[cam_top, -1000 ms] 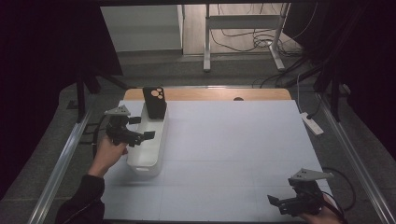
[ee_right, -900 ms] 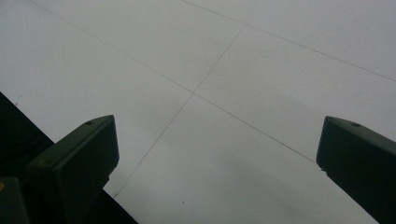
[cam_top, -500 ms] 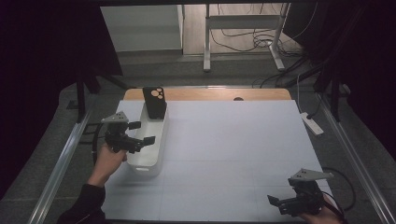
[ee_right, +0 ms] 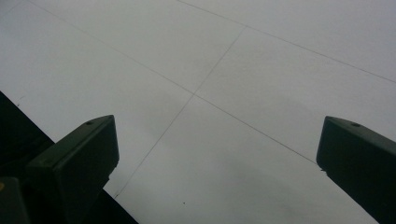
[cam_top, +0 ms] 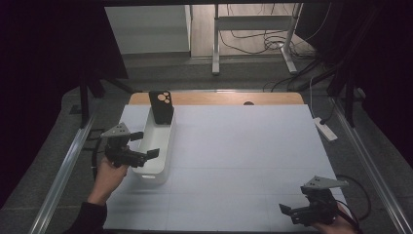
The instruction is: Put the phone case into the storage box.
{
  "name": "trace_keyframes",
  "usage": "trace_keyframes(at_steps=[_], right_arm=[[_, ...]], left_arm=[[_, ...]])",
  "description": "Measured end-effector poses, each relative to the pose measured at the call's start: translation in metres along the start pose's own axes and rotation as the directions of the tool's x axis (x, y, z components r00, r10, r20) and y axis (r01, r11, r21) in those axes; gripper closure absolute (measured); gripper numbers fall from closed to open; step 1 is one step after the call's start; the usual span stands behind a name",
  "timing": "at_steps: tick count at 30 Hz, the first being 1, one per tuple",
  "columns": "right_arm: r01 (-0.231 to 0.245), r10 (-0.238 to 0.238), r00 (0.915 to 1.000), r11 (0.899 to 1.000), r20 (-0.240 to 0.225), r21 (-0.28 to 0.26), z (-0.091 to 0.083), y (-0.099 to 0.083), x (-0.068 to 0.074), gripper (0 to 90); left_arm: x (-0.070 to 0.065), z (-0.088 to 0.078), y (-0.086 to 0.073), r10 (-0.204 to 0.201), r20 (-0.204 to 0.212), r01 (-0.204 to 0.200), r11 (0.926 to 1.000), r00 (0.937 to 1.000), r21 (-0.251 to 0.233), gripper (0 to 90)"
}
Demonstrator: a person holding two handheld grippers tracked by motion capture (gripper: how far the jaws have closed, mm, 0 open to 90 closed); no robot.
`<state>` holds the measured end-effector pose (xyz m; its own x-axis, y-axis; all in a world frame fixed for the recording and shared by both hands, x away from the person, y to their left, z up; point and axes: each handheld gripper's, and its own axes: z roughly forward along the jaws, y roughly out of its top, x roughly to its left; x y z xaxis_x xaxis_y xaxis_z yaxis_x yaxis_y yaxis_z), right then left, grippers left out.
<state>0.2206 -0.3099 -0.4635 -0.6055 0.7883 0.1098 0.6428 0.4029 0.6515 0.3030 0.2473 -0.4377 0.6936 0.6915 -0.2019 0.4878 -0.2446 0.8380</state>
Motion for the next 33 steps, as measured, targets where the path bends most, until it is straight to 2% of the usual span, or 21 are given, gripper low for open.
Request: trace_keyframes(at_steps=[11,21,33], right_arm=[[0.002,-0.002,1.0,1.0,0.0,-0.003,0.0,0.0,0.0,0.0],[0.009,-0.009,1.0,1.0,0.003,0.004,0.0,0.0,0.001,0.0],[0.01,-0.01,1.0,1.0,-0.001,0.002,0.0,0.0,0.0,0.0]], left_arm=[[-0.018,-0.007,-0.01,0.012,-0.027,-0.013,0.9999,0.9995,-0.002,0.0],[-0.025,-0.015,-0.022,-0.01,-0.042,0.01,0.9999,0.9991,-0.009,0.0],[-0.038,-0.026,-0.032,-0.004,-0.055,0.003,0.9999,0.9985,-0.013,0.2]])
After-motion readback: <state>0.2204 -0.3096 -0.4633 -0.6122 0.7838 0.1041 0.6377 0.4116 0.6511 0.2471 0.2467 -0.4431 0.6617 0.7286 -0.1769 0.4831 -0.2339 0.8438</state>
